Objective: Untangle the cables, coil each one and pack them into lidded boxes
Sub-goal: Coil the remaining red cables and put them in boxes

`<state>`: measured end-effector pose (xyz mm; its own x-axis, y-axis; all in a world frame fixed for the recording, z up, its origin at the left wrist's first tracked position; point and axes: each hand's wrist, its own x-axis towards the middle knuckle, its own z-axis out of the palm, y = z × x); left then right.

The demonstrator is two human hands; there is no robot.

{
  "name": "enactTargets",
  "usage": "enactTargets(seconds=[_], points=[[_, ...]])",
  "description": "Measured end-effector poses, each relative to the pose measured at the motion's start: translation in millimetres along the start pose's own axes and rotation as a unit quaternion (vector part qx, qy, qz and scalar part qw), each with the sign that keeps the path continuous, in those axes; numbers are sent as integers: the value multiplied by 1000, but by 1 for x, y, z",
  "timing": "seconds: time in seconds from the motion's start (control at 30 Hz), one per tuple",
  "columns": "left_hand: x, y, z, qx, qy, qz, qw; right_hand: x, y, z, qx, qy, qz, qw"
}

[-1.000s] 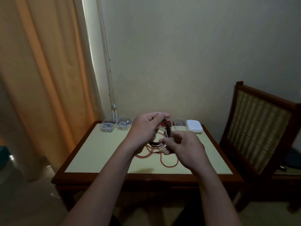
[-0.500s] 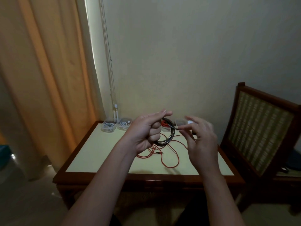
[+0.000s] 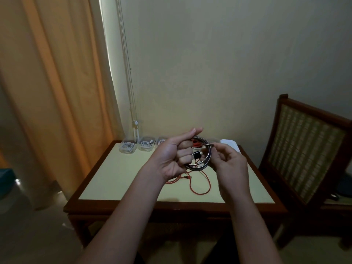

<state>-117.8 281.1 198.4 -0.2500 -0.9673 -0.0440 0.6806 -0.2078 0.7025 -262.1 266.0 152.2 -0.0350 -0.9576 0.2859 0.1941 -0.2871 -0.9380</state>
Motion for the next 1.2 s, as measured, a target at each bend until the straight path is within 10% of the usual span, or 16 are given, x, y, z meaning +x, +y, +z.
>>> enactTargets(seconds=[0.5, 0.8, 1.2], points=[[17, -3, -17, 245, 124, 169, 947, -8, -2, 12, 172, -134, 211, 953], [17, -15, -9, 418, 162, 261, 855, -8, 20, 25, -223, 48, -17, 973], [23, 10, -25, 226, 105, 127, 960, -8, 8, 1, -147, -167, -46, 974]])
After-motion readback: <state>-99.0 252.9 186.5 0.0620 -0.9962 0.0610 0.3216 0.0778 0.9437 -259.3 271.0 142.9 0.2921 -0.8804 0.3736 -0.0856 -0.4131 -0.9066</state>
